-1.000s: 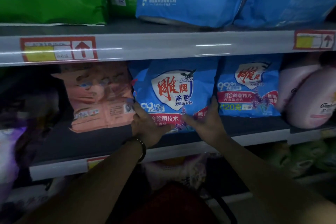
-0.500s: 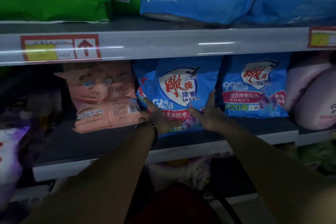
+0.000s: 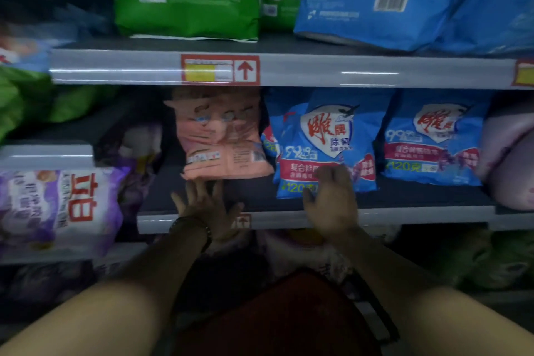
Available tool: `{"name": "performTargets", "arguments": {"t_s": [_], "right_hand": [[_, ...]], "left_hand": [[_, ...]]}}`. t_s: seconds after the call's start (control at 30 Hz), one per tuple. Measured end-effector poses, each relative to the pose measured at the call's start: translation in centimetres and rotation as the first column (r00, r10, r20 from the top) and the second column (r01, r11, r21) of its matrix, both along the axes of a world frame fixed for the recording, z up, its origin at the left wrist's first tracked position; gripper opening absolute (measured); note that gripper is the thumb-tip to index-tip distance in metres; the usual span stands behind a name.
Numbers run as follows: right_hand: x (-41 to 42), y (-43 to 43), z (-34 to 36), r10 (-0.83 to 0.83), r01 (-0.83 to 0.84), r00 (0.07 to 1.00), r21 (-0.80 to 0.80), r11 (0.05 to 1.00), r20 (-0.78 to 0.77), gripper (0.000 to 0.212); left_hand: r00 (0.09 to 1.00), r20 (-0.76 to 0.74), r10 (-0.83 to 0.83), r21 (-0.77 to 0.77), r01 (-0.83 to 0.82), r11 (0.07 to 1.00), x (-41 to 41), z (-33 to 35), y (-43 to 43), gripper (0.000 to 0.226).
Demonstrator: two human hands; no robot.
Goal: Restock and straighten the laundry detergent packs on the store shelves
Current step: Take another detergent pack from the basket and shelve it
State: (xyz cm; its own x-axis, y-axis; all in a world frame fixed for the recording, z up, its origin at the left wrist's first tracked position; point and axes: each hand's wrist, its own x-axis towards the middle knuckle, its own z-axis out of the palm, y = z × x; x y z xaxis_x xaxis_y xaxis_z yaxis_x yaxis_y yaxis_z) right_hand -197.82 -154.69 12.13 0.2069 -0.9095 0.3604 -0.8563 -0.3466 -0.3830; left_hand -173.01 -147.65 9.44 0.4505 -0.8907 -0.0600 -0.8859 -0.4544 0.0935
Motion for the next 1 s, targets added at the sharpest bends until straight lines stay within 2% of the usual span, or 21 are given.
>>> {"name": "performTargets", "arguments": {"t_s": [0.1,0.2,0.27,0.4,0.6,0.7,0.73,0.83,1.0], "right_hand": [[4.5,2.2,-0.4,0.2,-0.198,0.978,0.036,0.98,-0.06,0.038],[8.9,3.1,-1.5,0.305,-0.301,0.948,0.05,0.952,-0.087,0.036],[11.5,2.9,-2.1,0.321,-0.317,0.938,0.051,0.947,-0.132,0.04],[15.5,1.5,-2.3,0.285,-0.28,0.944,0.054,0.958,-0.167,0.049],[21.2,-3.1,-1.4,0.288,-0.284,0.932,0.052,0.958,-0.218,0.069],[23.2,-4.2,-1.4,0.274,-0.267,0.95,0.064,0.961,-0.148,0.089],[23.4,-4.3,-1.7,0.267,-0.26,0.954,0.066,0.963,-0.139,0.09],[23.2,-4.3,-2.2,0.226,-0.231,0.948,0.002,0.973,-0.223,0.064],[22.8,-3.0,-1.4,0.217,-0.215,0.965,0.034,0.976,-0.148,0.041]], "left_hand": [[1.0,0.015,-0.014,0.099,0.012,0.995,3.5,-0.6,2.1,0.085],[0.999,-0.002,-0.032,0.143,0.032,0.989,5.6,-0.5,2.2,0.085],[0.998,-0.021,-0.065,0.177,0.068,0.982,6.5,0.2,1.4,0.093],[0.986,-0.025,-0.163,0.098,0.164,0.982,8.2,-0.8,0.0,0.112],[0.986,-0.067,-0.155,0.097,0.161,0.982,8.4,-1.2,0.1,0.09],[0.984,-0.105,-0.146,0.13,0.159,0.979,8.3,-1.1,0.1,0.09],[0.983,-0.105,-0.149,0.139,0.163,0.977,8.3,-1.1,0.2,0.09],[0.983,-0.098,-0.153,0.111,0.163,0.98,8.1,-0.9,0.2,0.089],[0.977,-0.157,-0.147,0.059,0.158,0.986,7.9,-0.4,0.8,0.08]]}}
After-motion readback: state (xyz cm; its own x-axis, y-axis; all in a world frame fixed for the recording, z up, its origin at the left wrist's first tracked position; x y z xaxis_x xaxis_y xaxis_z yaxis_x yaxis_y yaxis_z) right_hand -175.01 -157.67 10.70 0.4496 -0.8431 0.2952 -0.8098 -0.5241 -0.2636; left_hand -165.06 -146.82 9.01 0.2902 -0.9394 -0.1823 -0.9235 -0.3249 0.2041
